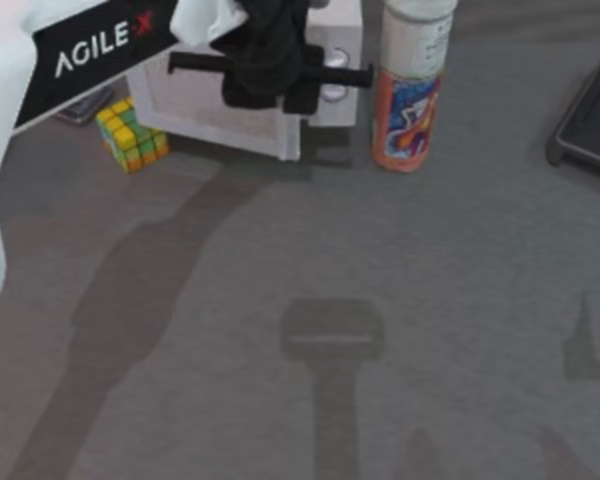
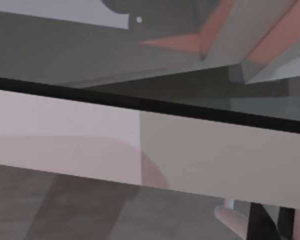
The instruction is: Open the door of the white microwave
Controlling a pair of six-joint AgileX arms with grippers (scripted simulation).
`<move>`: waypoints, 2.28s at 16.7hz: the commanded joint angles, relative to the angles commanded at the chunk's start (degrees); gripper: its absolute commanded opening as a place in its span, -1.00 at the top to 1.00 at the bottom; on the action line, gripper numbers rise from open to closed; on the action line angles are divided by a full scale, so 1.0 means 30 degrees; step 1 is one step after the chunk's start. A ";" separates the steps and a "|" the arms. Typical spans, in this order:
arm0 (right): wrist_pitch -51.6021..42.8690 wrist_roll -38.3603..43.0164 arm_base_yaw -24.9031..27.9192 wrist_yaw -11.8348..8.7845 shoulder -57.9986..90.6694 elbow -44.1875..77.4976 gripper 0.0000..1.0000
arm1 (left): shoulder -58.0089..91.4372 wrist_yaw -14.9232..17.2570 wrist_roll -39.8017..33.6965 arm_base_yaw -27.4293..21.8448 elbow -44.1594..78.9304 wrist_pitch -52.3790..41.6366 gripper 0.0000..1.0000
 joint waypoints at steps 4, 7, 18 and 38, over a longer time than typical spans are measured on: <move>0.0000 0.0000 0.0000 0.0000 0.0000 0.0000 -1.00 | -0.0121 0.0055 0.0113 0.0019 -0.0156 0.0102 1.00; 0.0000 0.0000 0.0000 0.0000 0.0000 0.0000 -1.00 | -0.0121 0.0055 0.0113 0.0019 -0.0156 0.0102 1.00; 0.0000 0.0000 0.0000 0.0000 0.0000 0.0000 -1.00 | -0.0121 0.0055 0.0113 0.0019 -0.0156 0.0102 1.00; 0.0000 0.0000 0.0000 0.0000 0.0000 0.0000 -1.00 | -0.1981 0.1244 0.2292 0.0416 -0.3051 0.1459 1.00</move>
